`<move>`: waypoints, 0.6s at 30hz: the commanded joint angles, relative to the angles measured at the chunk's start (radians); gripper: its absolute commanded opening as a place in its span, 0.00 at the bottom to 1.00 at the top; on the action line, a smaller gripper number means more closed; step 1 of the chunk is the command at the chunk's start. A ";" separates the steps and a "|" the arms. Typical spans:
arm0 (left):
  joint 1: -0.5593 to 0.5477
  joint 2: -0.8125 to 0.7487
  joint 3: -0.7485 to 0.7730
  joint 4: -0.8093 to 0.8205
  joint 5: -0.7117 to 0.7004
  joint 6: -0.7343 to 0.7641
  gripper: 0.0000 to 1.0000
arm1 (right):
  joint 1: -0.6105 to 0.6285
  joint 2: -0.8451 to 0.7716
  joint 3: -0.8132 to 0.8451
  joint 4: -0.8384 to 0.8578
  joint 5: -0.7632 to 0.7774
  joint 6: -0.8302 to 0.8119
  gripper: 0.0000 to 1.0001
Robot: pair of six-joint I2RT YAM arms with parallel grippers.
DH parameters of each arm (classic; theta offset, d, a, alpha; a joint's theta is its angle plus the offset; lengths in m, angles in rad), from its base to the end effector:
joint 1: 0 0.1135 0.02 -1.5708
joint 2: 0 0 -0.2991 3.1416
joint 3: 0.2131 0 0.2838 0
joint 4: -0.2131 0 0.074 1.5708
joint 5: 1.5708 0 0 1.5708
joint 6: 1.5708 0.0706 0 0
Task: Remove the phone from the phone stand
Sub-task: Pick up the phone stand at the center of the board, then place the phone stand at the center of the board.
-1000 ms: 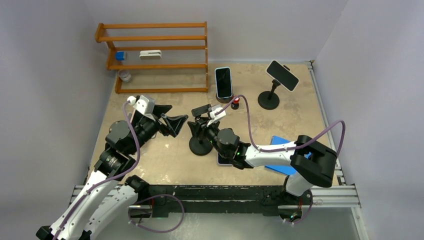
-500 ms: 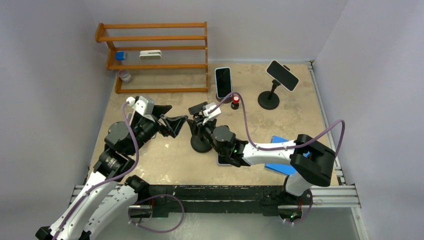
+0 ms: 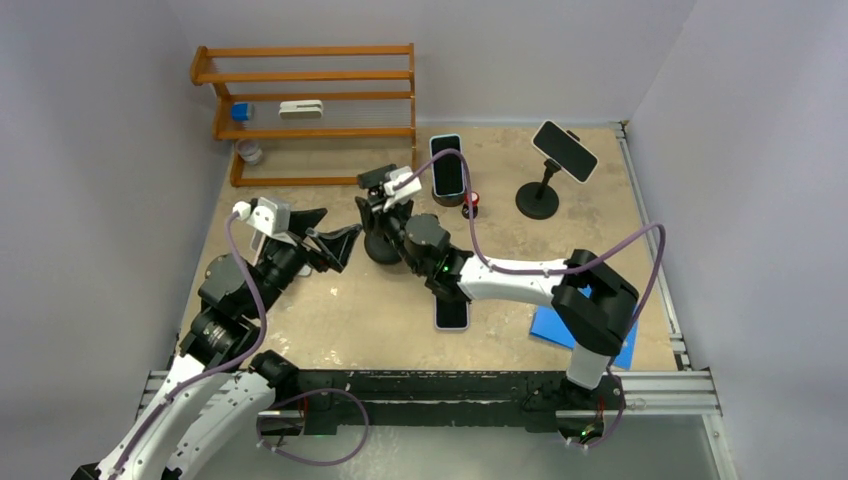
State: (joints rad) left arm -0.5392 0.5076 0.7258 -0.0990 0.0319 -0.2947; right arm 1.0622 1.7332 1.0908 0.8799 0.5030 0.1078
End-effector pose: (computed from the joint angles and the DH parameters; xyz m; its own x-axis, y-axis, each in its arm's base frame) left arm 0.1361 -0.0841 0.3947 -0.0593 -0.3028 -0.9512 0.5467 0.7874 -0.2848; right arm 0.2530 0.3839 0.3225 0.0561 0.2942 -0.9541 -0.5463 0.8089 0.2173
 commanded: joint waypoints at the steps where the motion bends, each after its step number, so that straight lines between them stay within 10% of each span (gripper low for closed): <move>1: -0.006 -0.017 0.000 0.019 -0.063 0.000 0.76 | -0.060 0.037 0.143 0.126 -0.048 -0.001 0.00; 18: -0.009 -0.021 0.000 0.017 -0.071 -0.001 0.76 | -0.175 0.309 0.460 0.078 -0.052 0.002 0.00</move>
State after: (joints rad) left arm -0.5419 0.4957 0.7235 -0.0990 -0.0269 -0.2951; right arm 0.8886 2.0647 1.4410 0.8490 0.4534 0.1234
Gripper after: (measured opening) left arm 0.766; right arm 0.462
